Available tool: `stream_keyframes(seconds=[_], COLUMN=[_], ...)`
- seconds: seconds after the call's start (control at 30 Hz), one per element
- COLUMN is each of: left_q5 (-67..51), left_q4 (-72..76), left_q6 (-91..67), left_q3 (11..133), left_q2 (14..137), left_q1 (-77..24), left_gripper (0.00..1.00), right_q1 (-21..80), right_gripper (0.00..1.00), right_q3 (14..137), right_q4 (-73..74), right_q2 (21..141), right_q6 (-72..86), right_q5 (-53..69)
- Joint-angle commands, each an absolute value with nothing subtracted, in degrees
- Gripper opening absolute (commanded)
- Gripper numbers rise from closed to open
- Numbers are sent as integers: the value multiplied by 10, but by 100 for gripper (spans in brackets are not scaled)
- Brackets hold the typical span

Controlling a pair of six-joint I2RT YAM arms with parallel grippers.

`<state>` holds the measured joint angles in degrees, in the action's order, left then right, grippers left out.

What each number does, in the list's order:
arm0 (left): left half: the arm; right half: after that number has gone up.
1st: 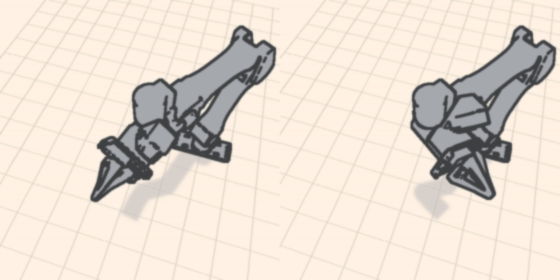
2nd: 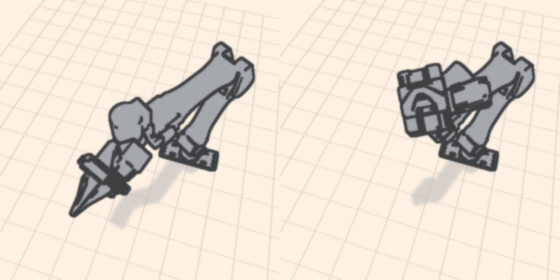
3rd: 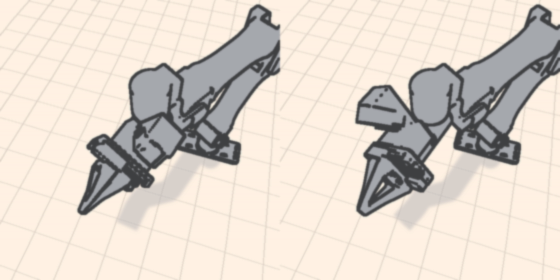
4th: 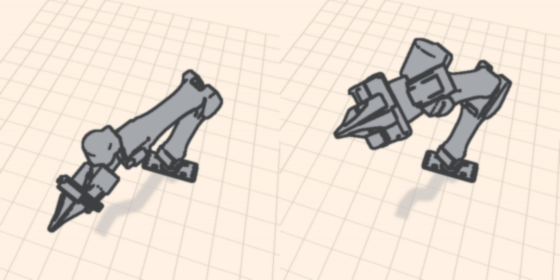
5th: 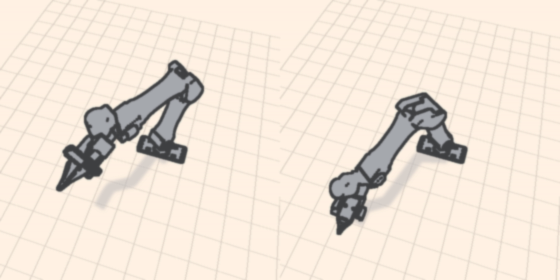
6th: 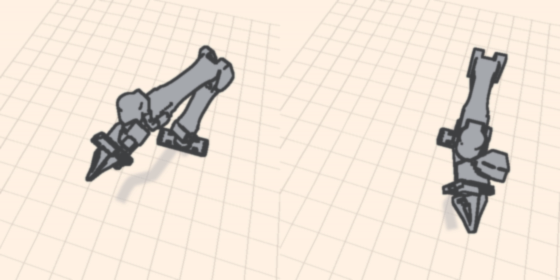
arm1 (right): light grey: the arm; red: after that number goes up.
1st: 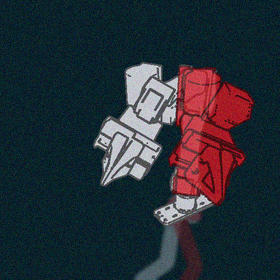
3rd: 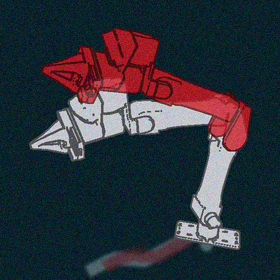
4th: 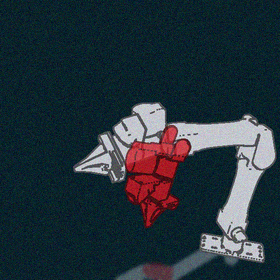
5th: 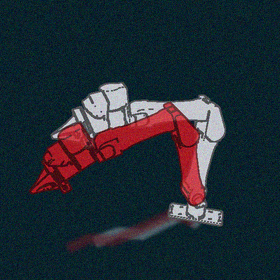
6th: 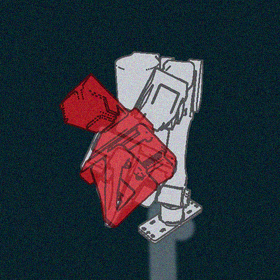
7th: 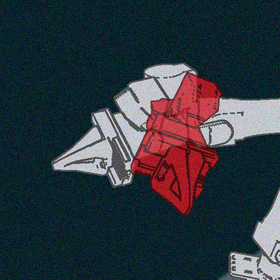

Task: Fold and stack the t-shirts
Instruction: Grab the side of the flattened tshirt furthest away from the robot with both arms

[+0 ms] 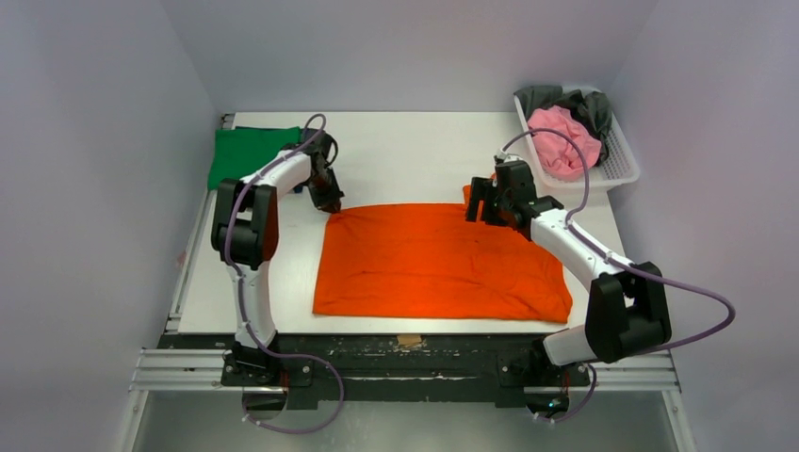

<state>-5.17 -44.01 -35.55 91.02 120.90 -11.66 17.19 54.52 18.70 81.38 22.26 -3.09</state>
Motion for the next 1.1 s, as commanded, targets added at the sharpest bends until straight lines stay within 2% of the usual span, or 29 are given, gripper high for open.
stream_keyframes(seconds=[0.0, 0.23, 0.73, 0.97, 1.07], left_q5=[-29, -17, -22, -26, -26], left_q4=[-438, -457, -488, -493, -493], left_q6=[-322, -315, -311, -310, -309], left_q3=[904, 919, 950, 953, 950], left_q2=[1161, 1171, 1184, 1187, 1186], left_q1=[-118, -118, -118, -118, -118], left_gripper=[0, 0, 0, 0, 0], right_q1=[170, 144, 110, 108, 107], right_gripper=[77, 78, 75, 70, 63], right_q3=[602, 720, 1113, 1061, 1044], right_q4=[213, 255, 361, 335, 345], right_q2=[834, 934, 1302, 1307, 1300], right_q6=[221, 233, 258, 257, 257], right_q5=[-111, -172, -251, -264, -265])
